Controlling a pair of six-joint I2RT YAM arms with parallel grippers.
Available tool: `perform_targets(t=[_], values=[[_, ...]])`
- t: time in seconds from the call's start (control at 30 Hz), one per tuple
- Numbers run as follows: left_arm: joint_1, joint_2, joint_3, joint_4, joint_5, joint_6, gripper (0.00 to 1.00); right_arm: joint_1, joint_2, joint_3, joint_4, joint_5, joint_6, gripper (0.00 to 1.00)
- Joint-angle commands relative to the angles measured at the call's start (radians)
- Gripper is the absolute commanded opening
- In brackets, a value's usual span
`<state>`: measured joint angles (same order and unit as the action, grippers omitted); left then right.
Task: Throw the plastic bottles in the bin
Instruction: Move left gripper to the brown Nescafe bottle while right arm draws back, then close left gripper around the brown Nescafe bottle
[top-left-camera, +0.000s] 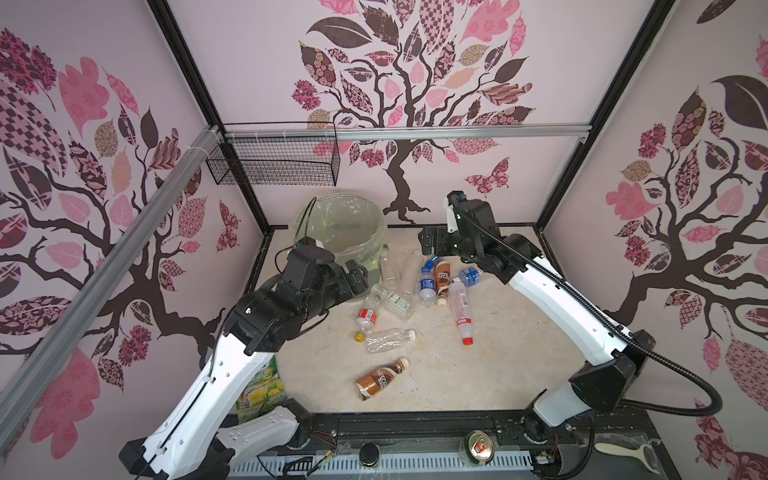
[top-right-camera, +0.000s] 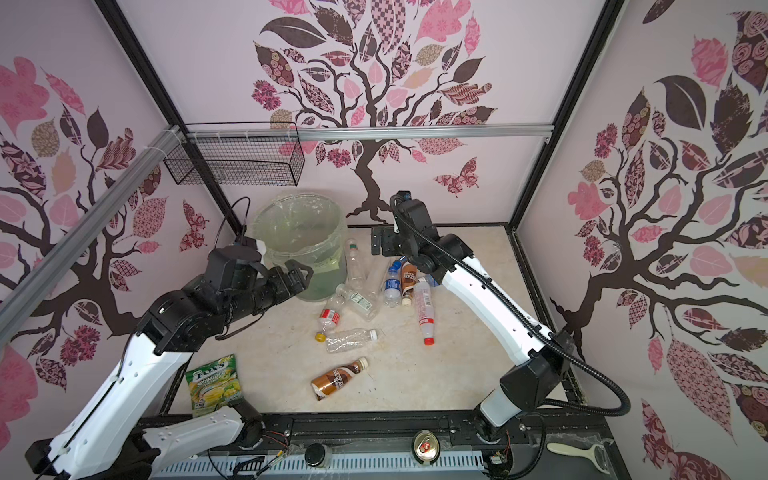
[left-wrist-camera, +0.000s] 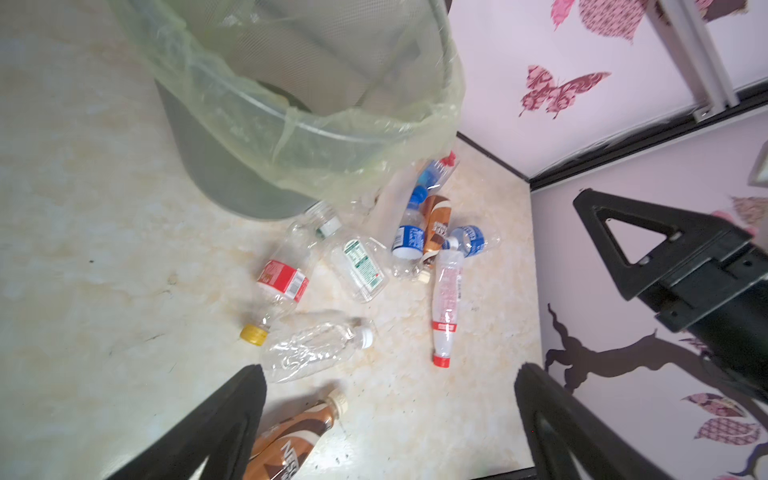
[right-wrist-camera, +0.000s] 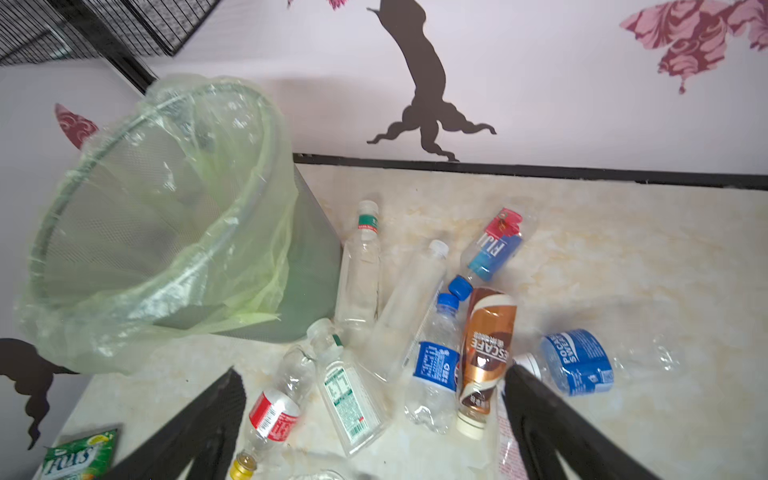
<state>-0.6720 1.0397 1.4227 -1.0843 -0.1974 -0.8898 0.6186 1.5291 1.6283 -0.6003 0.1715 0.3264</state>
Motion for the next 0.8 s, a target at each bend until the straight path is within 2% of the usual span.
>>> perform_targets(t=[0.0, 0.1, 0.23, 0.33, 0.47, 0.63, 0.77], values=[[-0.089, -0.024, -0.103, -0.033, -0.067, -0.012, 0.98, 0.001, -0.068, -0.118, 0.003, 0.041, 0.013, 0.99], [-0.178, -0.035, -0.198, -0.066, -0.087, -0.028, 0.98, 0.001, -0.116, -0.233, 0.043, 0.058, 0.013, 0.99], [-0.265, -0.064, -0.365, -0.052, -0.049, -0.09, 0.98, 0.001, -0.159, -0.318, 0.072, 0.094, 0.064, 0.99], [-0.318, -0.095, -0.461, -0.001, -0.047, -0.099, 0.98, 0.0, -0.205, -0.356, 0.09, 0.037, 0.097, 1.0], [-0.321, -0.093, -0.511, 0.014, -0.003, -0.048, 0.98, 0.0, -0.263, -0.428, 0.139, -0.021, 0.078, 1.0], [-0.322, -0.03, -0.503, -0.011, 0.082, 0.026, 0.98, 0.0, -0.238, -0.468, 0.15, -0.042, 0.145, 0.99], [-0.327, -0.053, -0.575, 0.01, 0.09, 0.034, 0.98, 0.001, -0.245, -0.522, 0.185, 0.01, 0.166, 0.99]])
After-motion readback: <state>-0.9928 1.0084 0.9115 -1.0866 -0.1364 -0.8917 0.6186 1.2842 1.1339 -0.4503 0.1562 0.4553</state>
